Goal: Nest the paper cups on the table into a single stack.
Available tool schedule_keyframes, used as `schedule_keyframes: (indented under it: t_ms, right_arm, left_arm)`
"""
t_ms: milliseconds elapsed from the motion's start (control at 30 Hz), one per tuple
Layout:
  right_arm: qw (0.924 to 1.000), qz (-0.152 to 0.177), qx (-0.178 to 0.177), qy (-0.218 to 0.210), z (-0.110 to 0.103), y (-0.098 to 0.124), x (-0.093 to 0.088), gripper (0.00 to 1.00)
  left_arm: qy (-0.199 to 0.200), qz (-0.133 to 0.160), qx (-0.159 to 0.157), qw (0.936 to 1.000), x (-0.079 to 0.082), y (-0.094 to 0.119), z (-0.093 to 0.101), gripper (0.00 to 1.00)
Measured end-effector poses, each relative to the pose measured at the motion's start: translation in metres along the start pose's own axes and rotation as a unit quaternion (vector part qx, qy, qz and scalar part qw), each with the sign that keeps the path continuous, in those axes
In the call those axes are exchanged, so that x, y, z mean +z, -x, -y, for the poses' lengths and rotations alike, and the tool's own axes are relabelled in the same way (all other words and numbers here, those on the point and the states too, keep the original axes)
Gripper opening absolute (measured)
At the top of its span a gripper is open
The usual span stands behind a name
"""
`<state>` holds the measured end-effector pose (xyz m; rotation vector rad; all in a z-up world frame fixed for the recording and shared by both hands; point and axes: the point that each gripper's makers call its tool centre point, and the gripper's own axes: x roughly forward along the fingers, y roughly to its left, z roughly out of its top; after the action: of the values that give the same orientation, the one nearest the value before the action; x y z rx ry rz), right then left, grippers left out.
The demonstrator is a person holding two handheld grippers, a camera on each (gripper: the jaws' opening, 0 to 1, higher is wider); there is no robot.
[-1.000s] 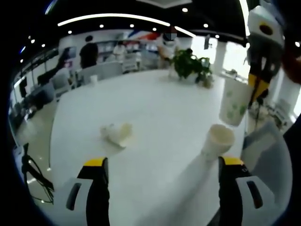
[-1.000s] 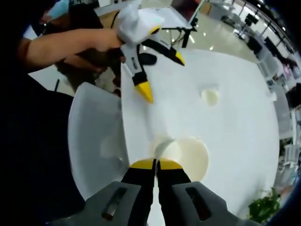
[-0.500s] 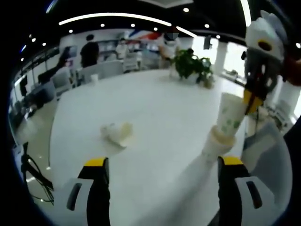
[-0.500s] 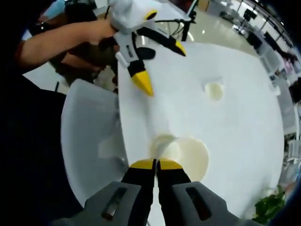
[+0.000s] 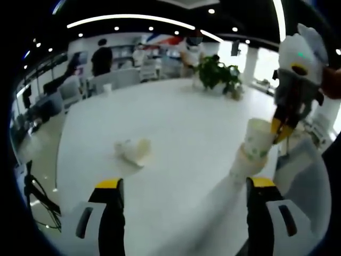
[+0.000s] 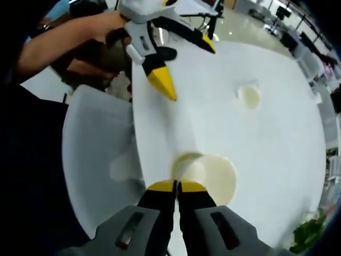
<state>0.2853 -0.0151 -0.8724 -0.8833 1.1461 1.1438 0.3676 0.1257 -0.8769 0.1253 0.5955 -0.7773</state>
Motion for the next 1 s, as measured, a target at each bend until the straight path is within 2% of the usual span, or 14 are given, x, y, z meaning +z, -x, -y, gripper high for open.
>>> schedule_keyframes:
  t_ms: [467, 867, 1000]
  right_arm:
    - [0.9999, -0.011, 0.002, -0.008, 0.005, -0.032, -0.007, 0.0]
    - [0.9998, -0.016, 0.007, -0.008, -0.003, -0.044, -0.011, 0.0]
    - [0.9998, -0.015, 0.007, 0.006, -0.004, -0.046, -0.013, 0.0]
  left_arm:
    - [0.003, -0.003, 0.002, 1.0, -0.004, 0.001, 0.0, 0.93]
    - [0.002, -0.004, 0.002, 1.0, -0.007, 0.0, 0.002, 0.92]
    - [-0.001, -0.007, 0.0, 1.0, -0.009, 0.0, 0.003, 0.92]
